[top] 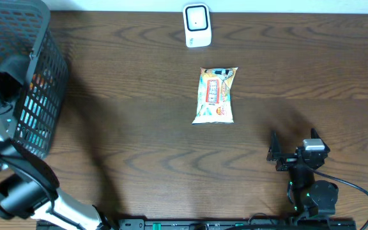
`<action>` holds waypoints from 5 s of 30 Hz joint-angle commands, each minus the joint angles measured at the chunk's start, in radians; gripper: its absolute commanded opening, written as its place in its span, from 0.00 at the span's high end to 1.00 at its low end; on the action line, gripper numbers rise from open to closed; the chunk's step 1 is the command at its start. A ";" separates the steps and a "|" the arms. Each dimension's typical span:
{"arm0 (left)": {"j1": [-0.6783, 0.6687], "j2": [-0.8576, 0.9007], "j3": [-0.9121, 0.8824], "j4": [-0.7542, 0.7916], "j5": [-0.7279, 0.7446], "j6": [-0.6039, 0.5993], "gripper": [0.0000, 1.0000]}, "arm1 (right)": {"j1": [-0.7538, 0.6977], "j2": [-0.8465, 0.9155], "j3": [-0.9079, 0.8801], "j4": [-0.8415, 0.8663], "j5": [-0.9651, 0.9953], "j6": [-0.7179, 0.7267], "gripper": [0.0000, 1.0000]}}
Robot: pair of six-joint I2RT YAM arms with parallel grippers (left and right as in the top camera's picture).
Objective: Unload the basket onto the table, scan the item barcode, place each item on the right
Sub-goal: 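Move the left gripper back into the basket and grasp the mint-green packet, then carry the mint-green packet with the left gripper under the scanner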
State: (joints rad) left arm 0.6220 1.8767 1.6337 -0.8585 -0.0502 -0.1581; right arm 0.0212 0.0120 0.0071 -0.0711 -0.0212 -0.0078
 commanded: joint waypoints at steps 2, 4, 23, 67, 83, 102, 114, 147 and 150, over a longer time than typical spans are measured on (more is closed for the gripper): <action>0.004 0.048 -0.001 -0.024 0.019 0.219 0.20 | -0.003 -0.006 -0.001 -0.006 0.008 0.010 0.01; 0.005 0.064 -0.001 -0.034 0.000 0.294 0.18 | -0.003 -0.006 -0.001 -0.006 0.008 0.010 0.01; 0.029 0.199 -0.008 -0.024 0.077 0.488 0.16 | -0.003 -0.006 -0.001 -0.006 0.008 0.010 0.01; 0.027 -0.439 0.056 0.146 0.214 -0.322 0.93 | -0.003 -0.006 -0.001 -0.006 0.008 0.010 0.01; -0.403 -0.509 0.034 0.130 0.574 -0.274 0.93 | -0.003 -0.006 -0.001 -0.005 0.008 0.010 0.01; -0.853 -0.157 0.031 0.026 0.143 -0.126 0.59 | -0.003 -0.006 -0.001 -0.006 0.008 0.010 0.01; -0.855 0.165 0.031 0.150 0.086 -0.100 0.19 | -0.003 -0.006 -0.001 -0.006 0.008 0.010 0.01; -1.094 0.310 0.019 0.023 0.294 -0.181 0.50 | -0.003 -0.006 -0.001 -0.006 0.008 0.010 0.01; -1.138 0.310 0.019 0.029 0.294 -0.181 0.50 | -0.003 -0.006 -0.001 -0.006 0.008 0.010 0.01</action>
State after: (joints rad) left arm -0.4686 2.1860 1.6703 -0.8303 0.1665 -0.3157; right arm 0.0212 0.0120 0.0071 -0.0711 -0.0212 -0.0078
